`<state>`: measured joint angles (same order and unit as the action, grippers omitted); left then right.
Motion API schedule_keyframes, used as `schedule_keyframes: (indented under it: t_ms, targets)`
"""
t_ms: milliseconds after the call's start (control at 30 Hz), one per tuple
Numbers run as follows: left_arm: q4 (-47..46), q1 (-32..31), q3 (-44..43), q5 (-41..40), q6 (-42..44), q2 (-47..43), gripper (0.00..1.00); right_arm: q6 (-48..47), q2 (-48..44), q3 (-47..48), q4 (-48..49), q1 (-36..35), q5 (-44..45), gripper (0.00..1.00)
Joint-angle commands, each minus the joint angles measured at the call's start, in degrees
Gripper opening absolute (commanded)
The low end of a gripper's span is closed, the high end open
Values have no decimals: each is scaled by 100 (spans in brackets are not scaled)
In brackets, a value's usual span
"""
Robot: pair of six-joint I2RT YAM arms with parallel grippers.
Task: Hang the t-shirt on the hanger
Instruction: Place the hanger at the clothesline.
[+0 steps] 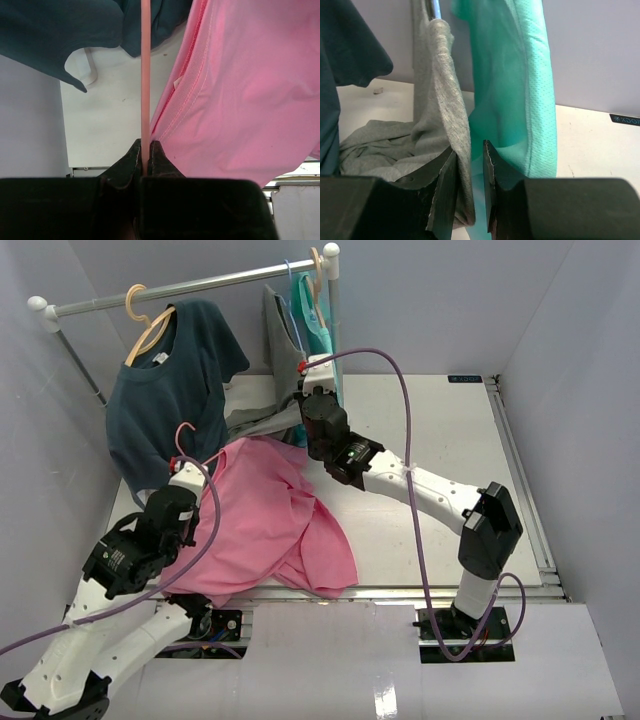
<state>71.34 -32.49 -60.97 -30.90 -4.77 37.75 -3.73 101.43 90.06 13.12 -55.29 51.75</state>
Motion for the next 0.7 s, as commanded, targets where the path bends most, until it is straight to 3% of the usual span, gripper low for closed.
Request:
schedule_keyframes:
  t_ms: [0,133,400,667]
  targets:
    - [256,-12,-271,-627,-278,-5,0,-128,-277,-59,-2,115,151,29]
    - [299,-12,-481,-892,-420,195,0,-187,-345,-86,-20,160,197,29]
    - [-678,-12,-799,-767,108,1083,0,-634,-413,-18,-20,327,286,29]
    - [13,-3,-1468,-1136,-389,1621,0,-727,-499,-92,-90,544,119,29]
